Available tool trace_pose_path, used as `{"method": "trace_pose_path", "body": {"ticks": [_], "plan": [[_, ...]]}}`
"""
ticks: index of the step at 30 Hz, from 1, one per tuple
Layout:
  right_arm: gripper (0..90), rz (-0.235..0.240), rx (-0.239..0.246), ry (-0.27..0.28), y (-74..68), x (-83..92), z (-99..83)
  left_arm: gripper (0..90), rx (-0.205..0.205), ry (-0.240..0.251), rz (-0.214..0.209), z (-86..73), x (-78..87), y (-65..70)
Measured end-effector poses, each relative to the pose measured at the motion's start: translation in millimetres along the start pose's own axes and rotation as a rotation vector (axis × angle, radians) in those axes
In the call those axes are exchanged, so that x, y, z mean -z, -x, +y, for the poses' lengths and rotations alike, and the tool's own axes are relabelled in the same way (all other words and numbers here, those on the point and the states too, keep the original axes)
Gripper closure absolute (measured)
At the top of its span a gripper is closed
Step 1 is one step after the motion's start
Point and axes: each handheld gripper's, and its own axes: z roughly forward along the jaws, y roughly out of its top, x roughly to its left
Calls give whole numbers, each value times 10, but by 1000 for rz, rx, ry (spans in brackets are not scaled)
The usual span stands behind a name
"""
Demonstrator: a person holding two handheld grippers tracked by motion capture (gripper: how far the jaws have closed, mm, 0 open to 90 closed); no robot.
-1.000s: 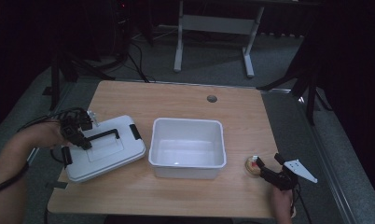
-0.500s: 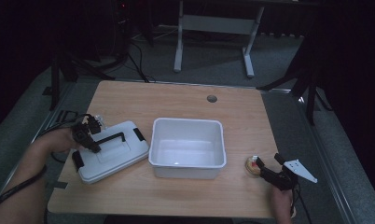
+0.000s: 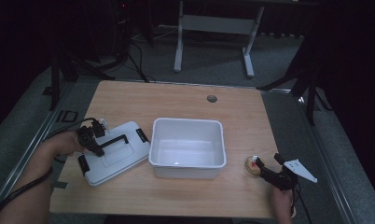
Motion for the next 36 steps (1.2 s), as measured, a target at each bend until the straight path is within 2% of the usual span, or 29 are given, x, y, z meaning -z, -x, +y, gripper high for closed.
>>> {"method": "trace_pose_path", "body": {"ticks": [3,4,5,8,9,11,13,17,18,24,28,31,36], "plan": [[130,-2,4,-1,-3,0,0,824,-6,12,15,-12,1,1],[130,-2,3,-2,-3,-1,0,794,-8,21,30,-15,11,-2],[130,-2,4,-3,-3,-1,1,757,2,28,28,-18,18,-7],[130,2,3,-9,0,-6,3,543,25,21,34,-24,30,-8],[130,4,1,-12,2,-8,5,506,32,15,26,-26,33,-9],[128,13,4,-29,11,-17,10,374,24,18,60,-30,41,14],[128,34,15,-54,26,-19,27,299,53,36,33,-36,62,-3],[128,99,41,-123,98,2,85,156,39,17,15,-51,56,3],[128,114,49,-139,124,10,91,150,42,21,6,-53,59,5],[128,193,87,-279,270,32,77,150,27,69,11,-49,155,19],[128,238,115,-315,322,54,91,150,16,59,11,-33,161,44],[128,250,134,-337,346,56,96,150,11,57,10,-31,152,45],[129,293,243,-429,390,81,111,150,6,50,10,-36,135,42]]}}
